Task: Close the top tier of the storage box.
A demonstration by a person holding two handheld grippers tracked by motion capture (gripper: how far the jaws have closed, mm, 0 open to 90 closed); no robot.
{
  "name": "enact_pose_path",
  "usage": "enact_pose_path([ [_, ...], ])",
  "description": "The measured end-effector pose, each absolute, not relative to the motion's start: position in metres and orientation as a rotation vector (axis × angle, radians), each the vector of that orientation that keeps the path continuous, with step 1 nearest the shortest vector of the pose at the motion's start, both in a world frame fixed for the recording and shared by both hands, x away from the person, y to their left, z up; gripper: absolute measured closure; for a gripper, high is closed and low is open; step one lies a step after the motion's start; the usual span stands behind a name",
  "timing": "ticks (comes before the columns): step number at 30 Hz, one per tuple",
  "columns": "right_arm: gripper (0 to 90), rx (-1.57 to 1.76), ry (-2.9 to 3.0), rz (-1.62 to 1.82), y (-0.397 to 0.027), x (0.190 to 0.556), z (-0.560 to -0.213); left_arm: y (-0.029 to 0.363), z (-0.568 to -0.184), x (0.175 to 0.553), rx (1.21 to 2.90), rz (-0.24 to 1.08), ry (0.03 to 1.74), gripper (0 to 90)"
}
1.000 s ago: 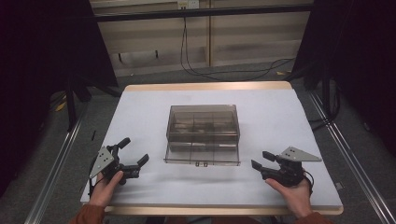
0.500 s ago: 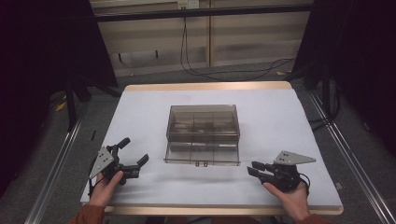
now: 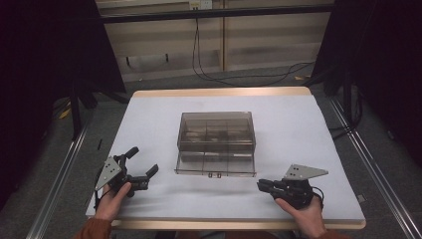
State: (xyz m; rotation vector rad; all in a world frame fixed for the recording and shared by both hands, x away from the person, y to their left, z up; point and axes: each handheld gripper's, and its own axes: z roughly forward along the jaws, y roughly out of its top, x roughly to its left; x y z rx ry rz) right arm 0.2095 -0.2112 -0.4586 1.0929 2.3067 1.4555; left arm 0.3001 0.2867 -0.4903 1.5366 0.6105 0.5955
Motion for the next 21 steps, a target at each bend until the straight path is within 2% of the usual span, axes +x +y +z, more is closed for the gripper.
enact_pose_path([
  [9, 89.7, 1.052, 2.357, 1.463, -0.205, 0.210, -0.459, 0.287, -0.490, 0.300, 1.537, 0.595, 0.613, 0.9],
  [21, 90.0, 1.008, 2.392, 1.460, -0.197, 0.208, -0.456, 0.287, -0.490, 0.300, 1.537, 0.595, 0.611, 0.9],
])
